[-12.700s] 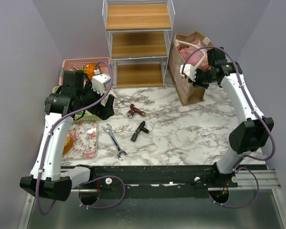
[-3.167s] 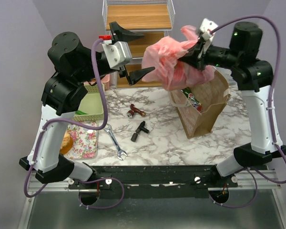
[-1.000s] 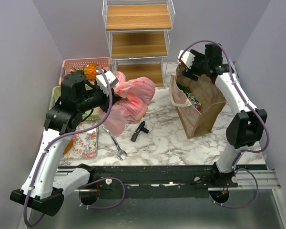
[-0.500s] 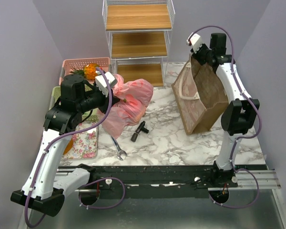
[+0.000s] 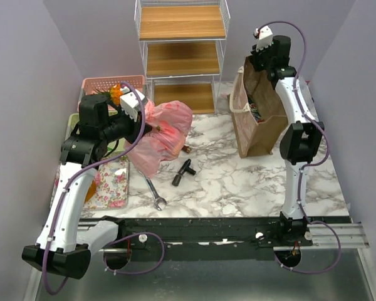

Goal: Untie the knot of the grocery bags and take out the mixed food

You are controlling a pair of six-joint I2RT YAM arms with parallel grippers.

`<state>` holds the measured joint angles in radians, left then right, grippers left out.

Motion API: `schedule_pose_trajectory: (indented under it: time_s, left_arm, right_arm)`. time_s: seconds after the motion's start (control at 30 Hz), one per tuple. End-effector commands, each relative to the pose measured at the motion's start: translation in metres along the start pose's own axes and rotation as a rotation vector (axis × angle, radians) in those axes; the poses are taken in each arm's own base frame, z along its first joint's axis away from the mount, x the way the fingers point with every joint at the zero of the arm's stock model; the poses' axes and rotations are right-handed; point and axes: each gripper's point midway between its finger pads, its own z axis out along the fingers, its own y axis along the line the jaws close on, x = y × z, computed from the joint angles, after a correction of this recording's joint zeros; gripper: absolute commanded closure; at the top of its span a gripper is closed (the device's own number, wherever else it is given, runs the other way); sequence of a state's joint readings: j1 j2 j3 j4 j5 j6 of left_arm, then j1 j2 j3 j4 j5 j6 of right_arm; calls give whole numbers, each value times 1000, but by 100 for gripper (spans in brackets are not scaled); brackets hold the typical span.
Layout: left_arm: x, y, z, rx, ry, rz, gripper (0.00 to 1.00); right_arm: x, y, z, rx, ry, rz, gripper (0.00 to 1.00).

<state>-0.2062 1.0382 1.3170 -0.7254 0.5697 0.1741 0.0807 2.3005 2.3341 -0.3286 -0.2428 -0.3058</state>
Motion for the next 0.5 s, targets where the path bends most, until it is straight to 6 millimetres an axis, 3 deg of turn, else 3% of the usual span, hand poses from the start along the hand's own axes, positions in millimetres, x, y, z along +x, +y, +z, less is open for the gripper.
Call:
schedule_pose_trajectory:
  time_s: [0.0, 0.2, 0.47]
  left_arm:
    - [-15, -3, 2, 62, -75, 9, 100]
    - [2, -8, 6, 98, -31, 8, 100]
    - [22, -9, 9, 101, 9, -10, 100]
  right_arm:
    - [-94, -17, 5, 119, -339, 54, 99]
    - [-126, -45, 6, 287, -567, 74, 99]
    - [-176, -49, -11, 322, -850, 44, 99]
